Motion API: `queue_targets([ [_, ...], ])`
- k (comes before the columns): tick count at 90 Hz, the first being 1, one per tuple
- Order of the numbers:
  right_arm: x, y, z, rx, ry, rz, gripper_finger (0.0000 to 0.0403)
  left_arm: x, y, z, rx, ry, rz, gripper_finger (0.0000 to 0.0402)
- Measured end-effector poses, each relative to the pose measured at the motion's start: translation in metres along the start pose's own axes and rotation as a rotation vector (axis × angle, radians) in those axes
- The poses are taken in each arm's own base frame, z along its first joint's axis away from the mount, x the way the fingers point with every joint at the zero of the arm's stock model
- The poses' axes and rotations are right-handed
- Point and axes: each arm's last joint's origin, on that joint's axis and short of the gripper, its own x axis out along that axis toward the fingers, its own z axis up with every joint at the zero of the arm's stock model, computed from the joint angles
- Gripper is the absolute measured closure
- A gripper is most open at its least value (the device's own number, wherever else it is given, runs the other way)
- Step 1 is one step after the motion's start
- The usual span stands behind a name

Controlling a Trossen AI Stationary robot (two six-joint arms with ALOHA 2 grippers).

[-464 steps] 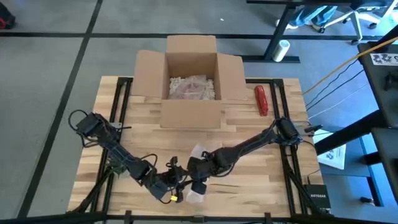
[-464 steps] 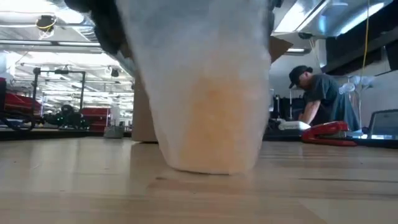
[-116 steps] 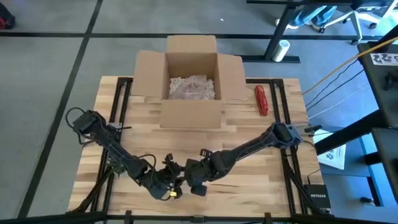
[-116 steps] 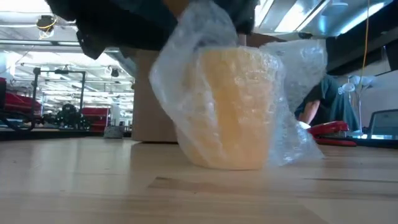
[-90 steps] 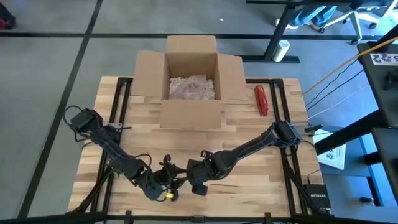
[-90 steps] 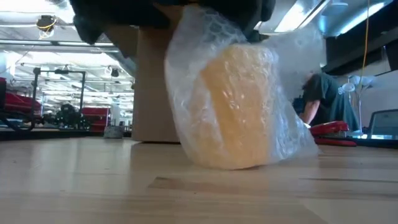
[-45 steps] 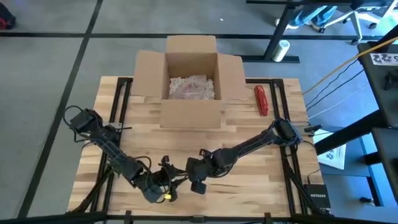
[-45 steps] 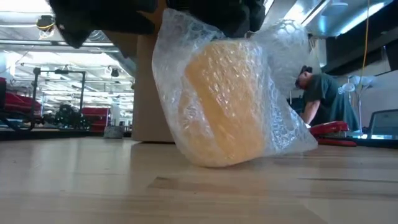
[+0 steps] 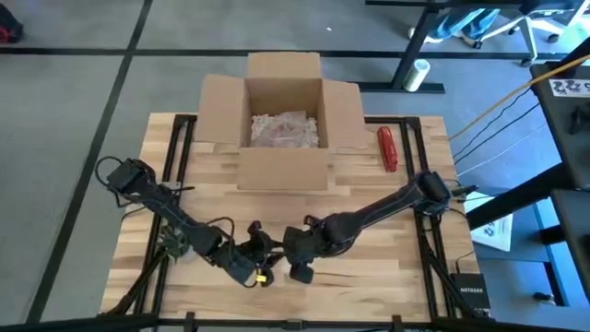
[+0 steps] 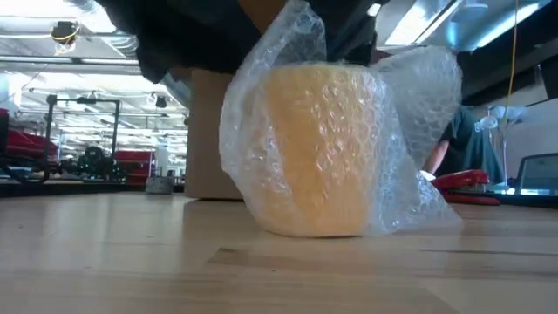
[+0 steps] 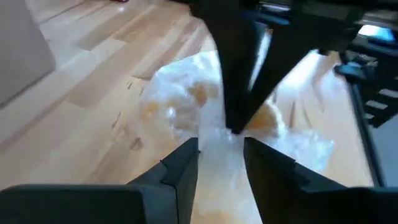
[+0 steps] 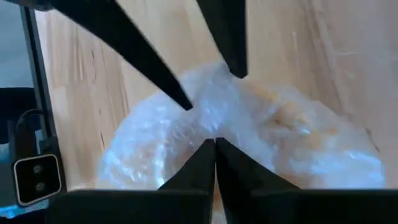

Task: Wrap mug
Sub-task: Wrap the yellow mug with bubble wrap

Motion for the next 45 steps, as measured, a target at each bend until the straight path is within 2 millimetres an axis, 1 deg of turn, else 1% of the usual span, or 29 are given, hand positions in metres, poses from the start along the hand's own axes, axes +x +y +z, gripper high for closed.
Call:
queue_targets([
  [15, -0.017, -0.004, -0.007, 0.026, 0.043, -0.037, 0.0403, 0.015, 0.000, -0.001, 0.004, 0.005, -0.066, 0.0289],
  [25, -0.021, -0.004, -0.007, 0.033, 0.028, -0.050, 0.0403, 0.024, 0.003, -0.003, -0.012, 0.015, -0.084, 0.0289],
  [31, -0.020, -0.004, -0.008, 0.032, 0.042, -0.047, 0.0403, 0.028, 0.005, -0.004, -0.021, 0.022, -0.084, 0.0289],
  [37, -0.016, -0.005, -0.008, 0.034, 0.049, -0.049, 0.0403, 0.029, 0.006, -0.004, -0.022, 0.024, -0.084, 0.0289],
  [45, 0.000, -0.007, -0.013, 0.032, 0.080, -0.064, 0.0403, 0.029, 0.006, -0.003, -0.020, 0.021, -0.086, 0.0289],
])
